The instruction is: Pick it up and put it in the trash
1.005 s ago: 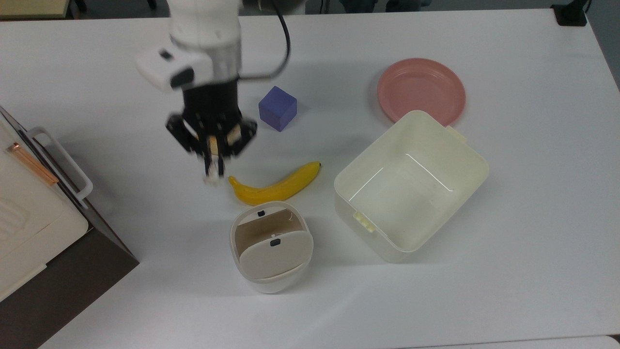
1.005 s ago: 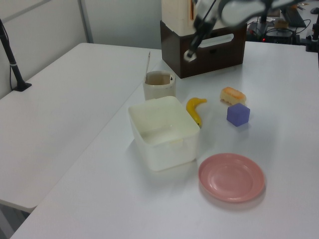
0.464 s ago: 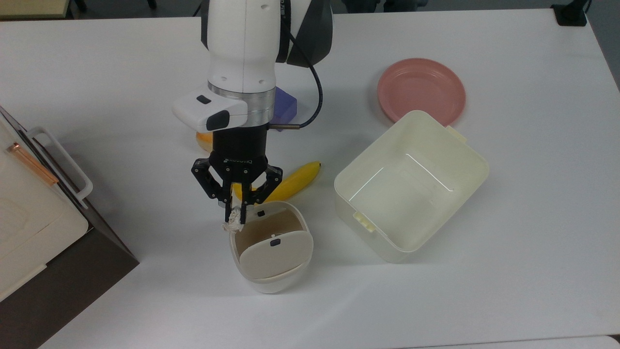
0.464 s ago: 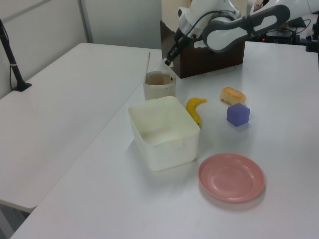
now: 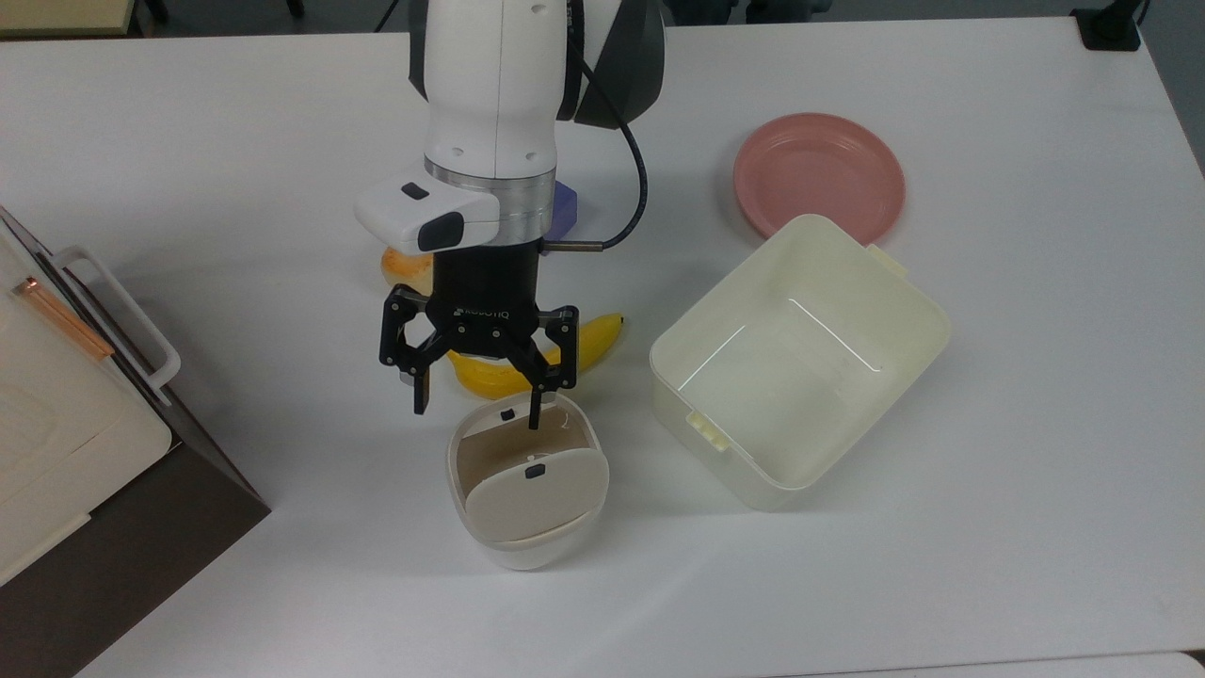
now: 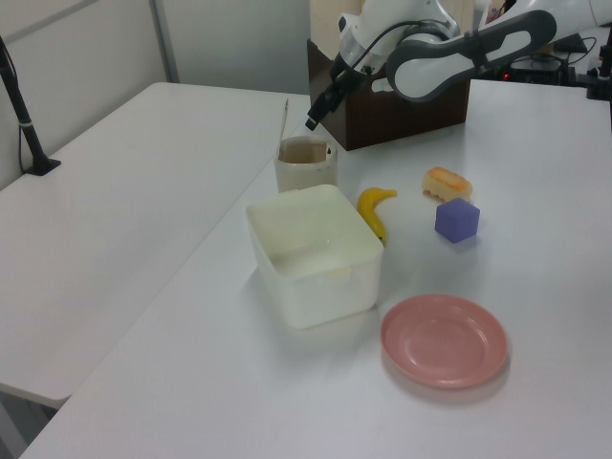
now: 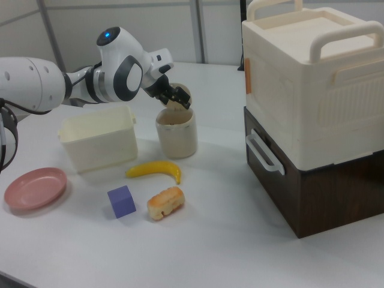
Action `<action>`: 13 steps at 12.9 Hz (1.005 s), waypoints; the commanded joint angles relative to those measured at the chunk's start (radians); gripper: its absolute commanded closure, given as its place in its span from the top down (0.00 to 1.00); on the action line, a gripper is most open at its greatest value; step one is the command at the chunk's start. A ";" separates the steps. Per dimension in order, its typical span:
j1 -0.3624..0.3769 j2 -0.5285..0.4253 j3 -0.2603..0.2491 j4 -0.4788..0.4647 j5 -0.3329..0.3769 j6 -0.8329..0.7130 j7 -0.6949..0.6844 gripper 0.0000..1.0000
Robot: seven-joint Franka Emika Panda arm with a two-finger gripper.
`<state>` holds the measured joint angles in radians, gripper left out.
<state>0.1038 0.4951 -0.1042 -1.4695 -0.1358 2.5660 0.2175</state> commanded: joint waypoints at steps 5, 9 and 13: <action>0.033 -0.263 -0.009 -0.043 0.022 -0.688 0.019 1.00; 0.020 -0.360 -0.024 -0.071 0.146 -0.953 -0.237 1.00; -0.003 -0.369 -0.022 -0.068 0.174 -0.963 -0.172 1.00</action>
<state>0.1018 0.1499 -0.1198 -1.5049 0.0131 1.6113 0.0199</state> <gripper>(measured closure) 0.000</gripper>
